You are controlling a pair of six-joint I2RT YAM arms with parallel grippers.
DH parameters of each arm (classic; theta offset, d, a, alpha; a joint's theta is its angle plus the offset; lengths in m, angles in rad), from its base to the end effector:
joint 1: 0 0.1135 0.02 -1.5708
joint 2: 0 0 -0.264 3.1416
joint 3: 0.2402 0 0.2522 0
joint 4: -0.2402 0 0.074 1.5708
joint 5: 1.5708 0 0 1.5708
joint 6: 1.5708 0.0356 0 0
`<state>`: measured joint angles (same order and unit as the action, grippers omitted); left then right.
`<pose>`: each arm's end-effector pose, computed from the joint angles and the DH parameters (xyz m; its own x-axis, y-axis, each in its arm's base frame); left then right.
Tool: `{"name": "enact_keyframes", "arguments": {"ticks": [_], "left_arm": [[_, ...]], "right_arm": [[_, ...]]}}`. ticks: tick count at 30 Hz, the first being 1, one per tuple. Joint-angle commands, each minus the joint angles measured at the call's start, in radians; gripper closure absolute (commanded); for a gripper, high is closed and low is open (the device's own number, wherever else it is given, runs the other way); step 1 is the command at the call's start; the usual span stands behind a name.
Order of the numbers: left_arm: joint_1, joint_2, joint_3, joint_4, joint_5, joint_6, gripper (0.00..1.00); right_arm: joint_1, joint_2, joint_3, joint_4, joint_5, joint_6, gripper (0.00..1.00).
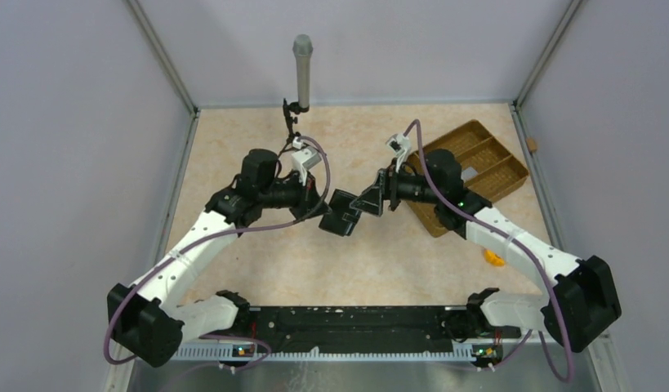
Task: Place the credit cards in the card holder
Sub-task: Pick up the card holder from the center of the board.
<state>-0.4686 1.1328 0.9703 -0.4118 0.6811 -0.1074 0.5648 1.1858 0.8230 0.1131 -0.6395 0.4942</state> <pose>0.2083 -0.1306 0.3169 -0.5701 0.1952 -0.7981 0.7658 0.4781 -0.4301 0.2172 0.1628 0.3020 -0.6192 0.0582 -0.7831 -0.7091 0.3869 0.5895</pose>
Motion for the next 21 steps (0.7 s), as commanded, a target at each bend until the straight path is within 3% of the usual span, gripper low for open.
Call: {"name": "enact_keyframes", "arguments": {"ticks": [1,3,6,7,8,10,11,14,16,21], "left_arm": [[-0.015,-0.030,-0.004,0.027,0.057,0.032,1.00],[-0.021,-0.031,-0.005,0.028,0.059,0.027,1.00],[-0.022,-0.037,-0.004,0.035,0.063,0.011,1.00],[-0.023,-0.042,-0.002,0.038,0.053,0.001,0.94],[-0.023,-0.050,0.000,0.041,0.030,-0.017,0.76],[-0.019,-0.072,0.011,0.041,-0.074,-0.099,0.29],[-0.015,-0.087,0.018,0.042,-0.168,-0.155,0.19],[0.023,-0.141,0.061,-0.007,-0.353,-0.338,0.05],[0.063,-0.183,0.075,-0.018,-0.401,-0.474,0.01],[0.136,-0.209,0.035,0.065,-0.311,-0.789,0.01]], "right_arm": [[0.079,0.033,0.099,-0.047,-0.043,-0.110,0.26],[0.098,0.042,0.103,-0.041,-0.037,-0.113,0.39],[0.120,0.053,0.125,-0.053,-0.018,-0.145,0.80],[0.127,0.055,0.141,-0.076,0.000,-0.168,0.92],[0.134,0.052,0.157,-0.102,0.025,-0.197,1.00],[0.151,0.029,0.174,-0.173,0.131,-0.258,1.00],[0.169,0.006,0.172,-0.183,0.201,-0.296,1.00],[0.259,-0.075,0.136,-0.171,0.512,-0.436,1.00],[0.318,-0.124,0.085,-0.104,0.641,-0.528,1.00],[0.474,-0.192,-0.016,0.083,0.876,-0.728,1.00]]}}
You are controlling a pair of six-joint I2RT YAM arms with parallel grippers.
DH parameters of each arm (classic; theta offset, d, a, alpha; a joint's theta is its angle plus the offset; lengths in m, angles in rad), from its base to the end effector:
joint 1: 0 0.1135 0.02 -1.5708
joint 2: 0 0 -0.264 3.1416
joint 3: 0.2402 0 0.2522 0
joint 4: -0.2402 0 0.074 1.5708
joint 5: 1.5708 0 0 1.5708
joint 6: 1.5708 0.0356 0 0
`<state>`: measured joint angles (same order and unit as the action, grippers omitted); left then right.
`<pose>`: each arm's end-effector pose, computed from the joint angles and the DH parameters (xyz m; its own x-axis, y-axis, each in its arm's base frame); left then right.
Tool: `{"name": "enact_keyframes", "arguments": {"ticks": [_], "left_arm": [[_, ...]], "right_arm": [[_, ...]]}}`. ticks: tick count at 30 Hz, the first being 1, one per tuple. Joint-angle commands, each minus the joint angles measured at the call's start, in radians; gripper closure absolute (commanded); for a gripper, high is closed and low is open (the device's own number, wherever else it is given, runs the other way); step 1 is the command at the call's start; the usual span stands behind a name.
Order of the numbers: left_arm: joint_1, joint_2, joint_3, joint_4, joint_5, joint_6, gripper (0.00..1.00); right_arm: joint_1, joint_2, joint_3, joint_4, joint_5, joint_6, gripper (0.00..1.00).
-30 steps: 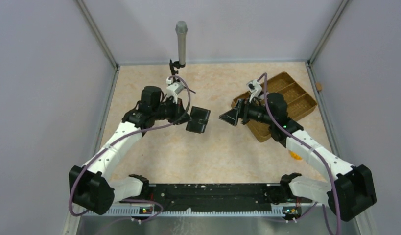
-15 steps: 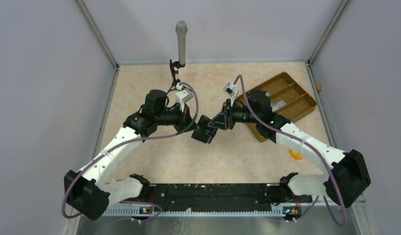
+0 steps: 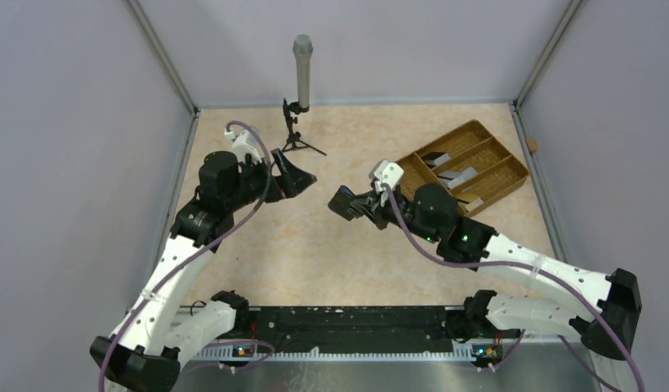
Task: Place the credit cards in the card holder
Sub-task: Pick up the card holder from the center of the board.
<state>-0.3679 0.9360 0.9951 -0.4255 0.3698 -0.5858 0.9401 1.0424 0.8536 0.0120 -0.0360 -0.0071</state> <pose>0.1862 -0.0856 0.3620 -0.6380 -0.3065 -0.7064 0.3570 0.6951 -0.6241 0.1444 0.1999 0.3352 -0.0978 -0.1460 -0.9844 -0.8287 0.5597 -0.0007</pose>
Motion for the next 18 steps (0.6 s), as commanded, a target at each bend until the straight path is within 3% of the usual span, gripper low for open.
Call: {"name": "enact_keyframes", "arguments": {"ticks": [1,5,10,15,18], "left_arm": [[0.040,-0.001,0.008,0.081,0.015,-0.340,0.01],[0.065,0.056,0.005,0.046,0.075,-0.425,0.01],[0.069,0.083,-0.090,0.179,0.228,-0.526,0.01],[0.068,0.128,-0.110,0.144,0.332,-0.507,0.02],[0.067,0.130,-0.114,0.089,0.362,-0.470,0.08]], "right_arm": [[0.136,-0.049,-0.055,0.209,0.313,-0.273,1.00],[0.252,-0.015,-0.052,0.254,0.450,-0.423,1.00],[0.394,0.072,-0.055,0.360,0.617,-0.641,1.00],[0.468,0.184,0.002,0.396,0.681,-0.777,1.00],[0.478,0.231,0.015,0.437,0.704,-0.826,1.00]]}}
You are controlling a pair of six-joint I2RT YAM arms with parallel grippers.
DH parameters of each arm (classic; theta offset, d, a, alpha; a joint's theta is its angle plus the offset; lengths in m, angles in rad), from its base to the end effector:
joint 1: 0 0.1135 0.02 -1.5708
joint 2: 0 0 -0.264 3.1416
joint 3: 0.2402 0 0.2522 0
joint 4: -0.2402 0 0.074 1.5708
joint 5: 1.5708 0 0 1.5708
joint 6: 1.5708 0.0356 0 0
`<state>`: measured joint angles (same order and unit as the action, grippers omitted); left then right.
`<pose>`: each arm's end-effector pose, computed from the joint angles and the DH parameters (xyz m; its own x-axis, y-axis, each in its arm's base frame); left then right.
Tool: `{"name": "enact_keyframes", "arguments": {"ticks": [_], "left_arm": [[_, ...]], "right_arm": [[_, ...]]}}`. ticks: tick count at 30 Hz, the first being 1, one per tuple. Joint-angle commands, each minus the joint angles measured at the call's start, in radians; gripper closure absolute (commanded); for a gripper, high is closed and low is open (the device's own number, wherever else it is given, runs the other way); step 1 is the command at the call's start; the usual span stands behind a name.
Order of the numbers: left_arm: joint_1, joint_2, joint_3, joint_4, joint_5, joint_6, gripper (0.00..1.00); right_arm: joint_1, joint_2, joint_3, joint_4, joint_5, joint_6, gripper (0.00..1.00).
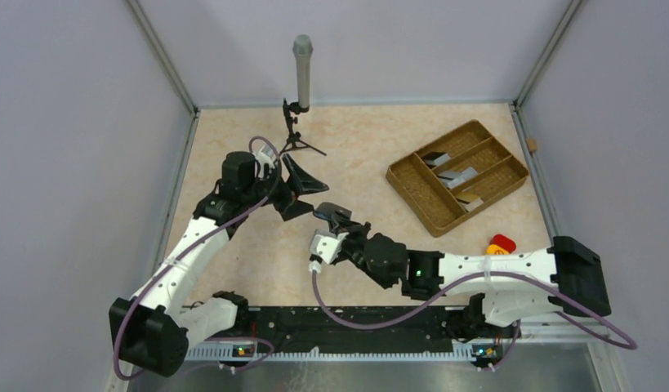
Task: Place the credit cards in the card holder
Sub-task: Pick up the card holder from the center of the board, then place the card holder at the center of the board.
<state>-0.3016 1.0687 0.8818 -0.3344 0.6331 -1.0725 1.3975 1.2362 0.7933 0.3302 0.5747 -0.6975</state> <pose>0.2170 -0.0896 0.3072 -0.8680 -0.4716 -0.1556 -0.0691 0.4250 -0.9025 0.0680 0.2760 0.3004 0.4564 -0.5196 -0.7223 -0.5748 0.4476 -0.6851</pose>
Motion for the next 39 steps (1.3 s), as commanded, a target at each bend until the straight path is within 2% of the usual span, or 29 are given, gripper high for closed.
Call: {"name": "enact_keyframes", "arguments": {"ticks": [1,5,8,10,13,18,21,23,25,27,31,33,35,39], "left_arm": [[0.001,-0.010,-0.005,-0.026,0.096,0.031,0.12],[0.001,-0.031,-0.028,-0.087,0.092,0.072,0.22],[0.001,-0.023,-0.048,-0.098,0.098,0.086,0.24],[0.002,-0.013,-0.061,-0.078,0.108,0.076,0.26],[0.001,0.002,-0.063,-0.035,0.125,0.056,0.36],[0.002,0.008,-0.074,0.075,0.156,-0.003,0.63],[0.003,0.008,-0.070,0.109,0.160,-0.001,0.88],[0.012,0.010,-0.053,0.108,0.154,0.036,0.99],[0.033,0.014,-0.027,0.079,0.139,0.104,1.00],[0.053,0.013,0.010,0.046,0.094,0.200,1.00],[0.058,0.000,0.063,0.019,0.046,0.465,1.00],[0.056,-0.011,0.077,0.029,0.091,0.566,1.00],[0.030,-0.030,0.080,0.040,0.135,0.644,1.00],[-0.029,-0.057,0.047,0.064,0.185,0.734,1.00]], "right_arm": [[0.021,0.052,0.079,0.131,0.104,-0.149,1.00],[0.031,0.091,0.079,0.180,0.136,-0.200,1.00],[0.046,0.107,0.069,0.227,0.151,-0.243,1.00],[0.055,0.118,0.066,0.245,0.156,-0.264,1.00],[0.070,0.121,0.064,0.246,0.154,-0.273,1.00],[0.076,0.111,0.080,0.142,0.149,-0.189,1.00],[0.075,0.089,0.083,0.069,0.149,-0.100,0.98],[0.074,0.054,0.078,0.029,0.159,-0.024,0.81],[0.067,0.006,0.057,0.008,0.162,0.048,0.53],[0.036,-0.054,0.042,-0.054,0.134,0.171,0.34],[-0.111,-0.202,0.026,-0.192,-0.069,0.451,0.24],[-0.217,-0.276,0.019,-0.229,-0.225,0.582,0.23],[-0.328,-0.321,0.023,-0.256,-0.434,0.718,0.24],[-0.522,-0.313,0.039,-0.243,-0.826,0.915,0.33]]}}
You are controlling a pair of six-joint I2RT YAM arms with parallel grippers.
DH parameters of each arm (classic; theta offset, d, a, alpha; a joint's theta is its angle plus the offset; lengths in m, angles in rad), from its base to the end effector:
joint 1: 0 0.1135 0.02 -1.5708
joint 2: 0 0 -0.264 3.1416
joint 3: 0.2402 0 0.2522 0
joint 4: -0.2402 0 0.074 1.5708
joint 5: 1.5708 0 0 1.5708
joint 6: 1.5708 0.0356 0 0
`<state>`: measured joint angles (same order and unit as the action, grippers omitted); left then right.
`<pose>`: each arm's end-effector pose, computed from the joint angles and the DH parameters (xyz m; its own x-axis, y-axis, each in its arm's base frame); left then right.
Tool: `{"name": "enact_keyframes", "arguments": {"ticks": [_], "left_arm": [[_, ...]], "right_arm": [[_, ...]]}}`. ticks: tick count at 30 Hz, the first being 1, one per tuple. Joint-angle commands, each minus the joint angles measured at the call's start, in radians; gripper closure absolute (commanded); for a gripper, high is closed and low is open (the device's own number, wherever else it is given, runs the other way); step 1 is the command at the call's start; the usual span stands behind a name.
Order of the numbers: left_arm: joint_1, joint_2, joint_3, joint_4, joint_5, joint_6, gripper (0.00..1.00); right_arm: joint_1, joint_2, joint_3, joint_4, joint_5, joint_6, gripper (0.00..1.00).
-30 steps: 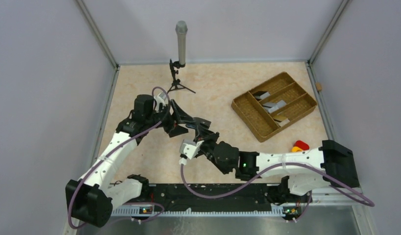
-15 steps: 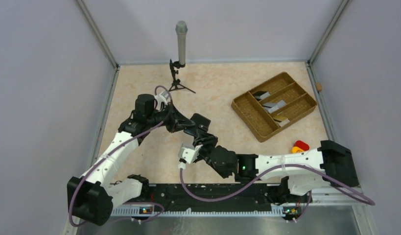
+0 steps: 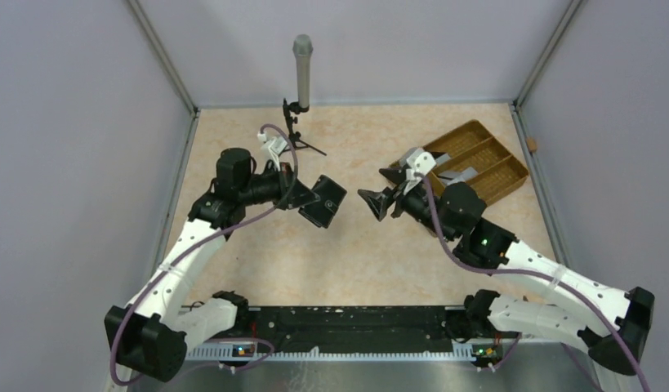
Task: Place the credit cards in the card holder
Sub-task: Place the card holder at the center of the board.
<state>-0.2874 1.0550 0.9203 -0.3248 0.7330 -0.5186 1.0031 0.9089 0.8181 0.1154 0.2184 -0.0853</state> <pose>0.2144 -0.0882 0.3252 -0.7589 -0.1598 -0.6313 0.4716 0.5336 -0.7020 0.1226 0.1778 0.3620 0.0734 -0.0396 -0.9965 -0.7029 0.7067 -0.0799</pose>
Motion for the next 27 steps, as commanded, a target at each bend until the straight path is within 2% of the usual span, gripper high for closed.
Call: {"name": "enact_keyframes", "arguments": {"ticks": [1,4,7,18,27], "left_arm": [[-0.045,-0.044,-0.003,0.069,0.108,0.181,1.00],[-0.045,-0.036,-0.035,0.113,0.171,0.173,1.00],[-0.045,-0.014,-0.040,0.125,0.215,0.173,1.00],[-0.057,-0.020,-0.048,0.137,0.305,0.174,1.00],[-0.067,-0.023,-0.060,0.194,0.379,0.134,1.00]], "right_arm": [[-0.160,0.029,0.015,0.000,-0.571,0.346,0.35],[-0.238,0.096,0.020,0.079,-0.837,0.465,0.40],[-0.245,0.157,0.028,0.094,-0.949,0.509,0.41],[-0.265,0.230,0.017,0.069,-0.986,0.478,0.47],[-0.268,0.276,0.020,0.068,-1.023,0.438,0.48]]}}
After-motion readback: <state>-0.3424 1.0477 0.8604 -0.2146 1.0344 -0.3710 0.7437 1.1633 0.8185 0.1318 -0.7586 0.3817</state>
